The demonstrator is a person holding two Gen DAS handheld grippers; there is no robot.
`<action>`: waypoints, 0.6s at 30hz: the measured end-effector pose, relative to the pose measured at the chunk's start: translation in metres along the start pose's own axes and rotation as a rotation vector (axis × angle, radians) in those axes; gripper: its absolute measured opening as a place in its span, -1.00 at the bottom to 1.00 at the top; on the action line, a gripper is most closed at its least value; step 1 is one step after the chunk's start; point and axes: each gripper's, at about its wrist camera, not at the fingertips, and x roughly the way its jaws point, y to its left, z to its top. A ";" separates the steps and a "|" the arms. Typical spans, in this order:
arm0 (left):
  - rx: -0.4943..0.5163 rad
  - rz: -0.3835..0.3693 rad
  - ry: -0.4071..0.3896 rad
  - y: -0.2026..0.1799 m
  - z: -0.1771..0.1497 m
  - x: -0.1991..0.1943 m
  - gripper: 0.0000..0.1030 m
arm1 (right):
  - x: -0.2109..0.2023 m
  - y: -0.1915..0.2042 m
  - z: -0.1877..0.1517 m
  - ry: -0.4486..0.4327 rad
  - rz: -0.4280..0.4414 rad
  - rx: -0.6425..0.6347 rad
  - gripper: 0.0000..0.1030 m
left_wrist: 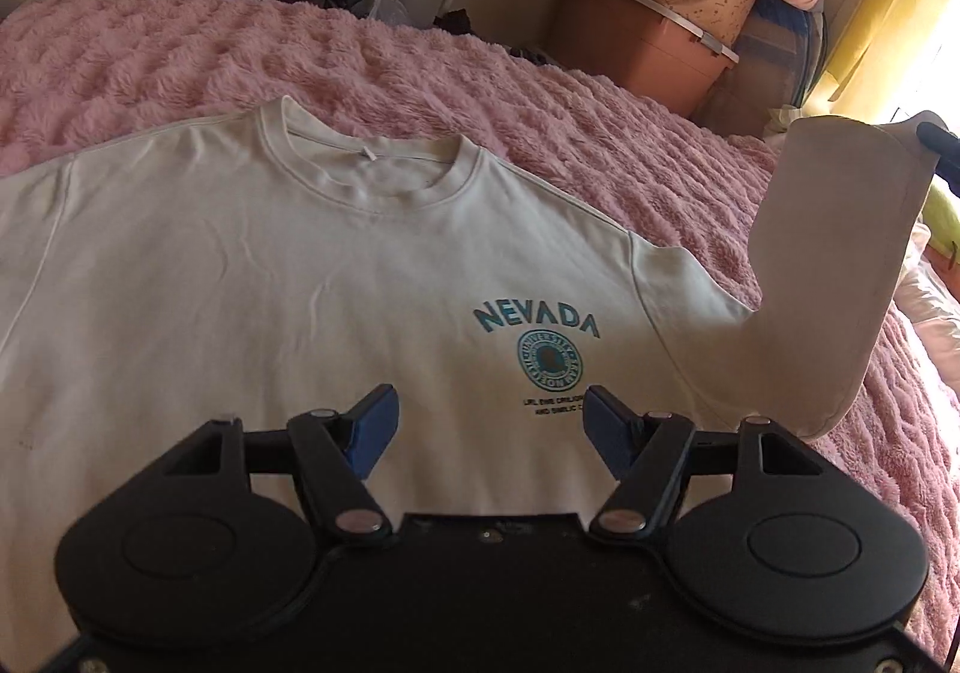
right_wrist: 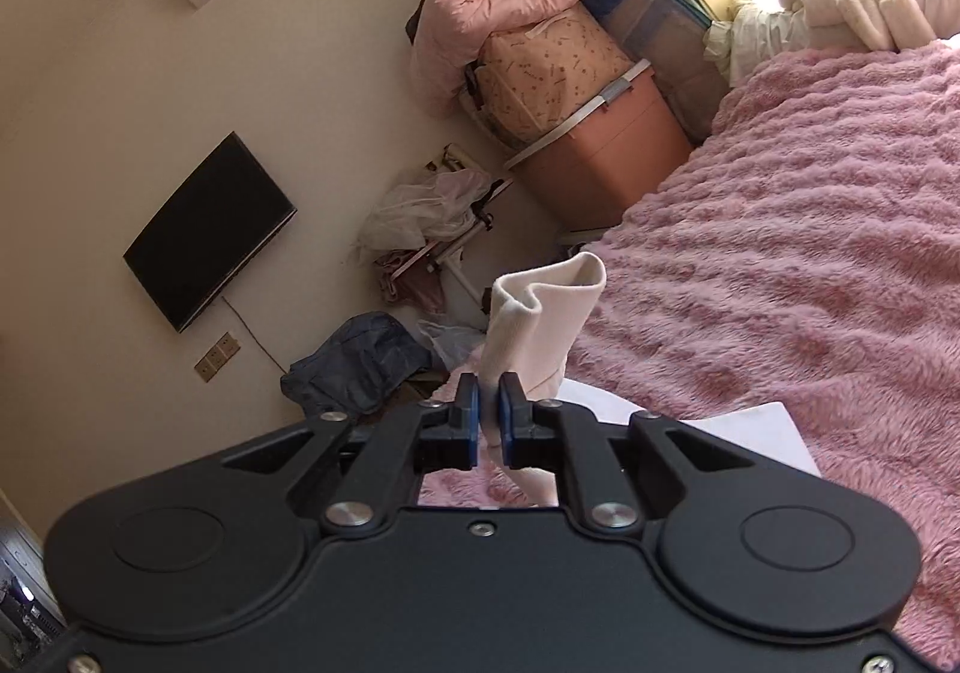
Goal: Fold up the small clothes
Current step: 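Lift the cuff with the right tool and fold the sleeve across the body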
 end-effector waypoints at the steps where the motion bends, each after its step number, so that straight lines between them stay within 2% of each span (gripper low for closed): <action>1: -0.022 0.011 -0.007 0.014 -0.003 -0.011 0.39 | 0.005 0.010 -0.009 0.017 0.027 -0.001 -0.83; 9: -0.139 0.099 -0.030 0.089 -0.024 -0.070 0.39 | 0.045 0.073 -0.093 0.183 0.171 -0.013 -0.83; 12: -0.151 0.140 -0.037 0.113 -0.033 -0.091 0.39 | 0.058 0.091 -0.135 0.247 0.208 -0.032 -0.83; 15: -0.180 0.164 -0.039 0.136 -0.039 -0.104 0.39 | 0.071 0.103 -0.181 0.327 0.262 0.000 -0.83; 18: -0.205 0.182 -0.049 0.155 -0.045 -0.116 0.39 | 0.085 0.110 -0.218 0.387 0.257 -0.015 -0.83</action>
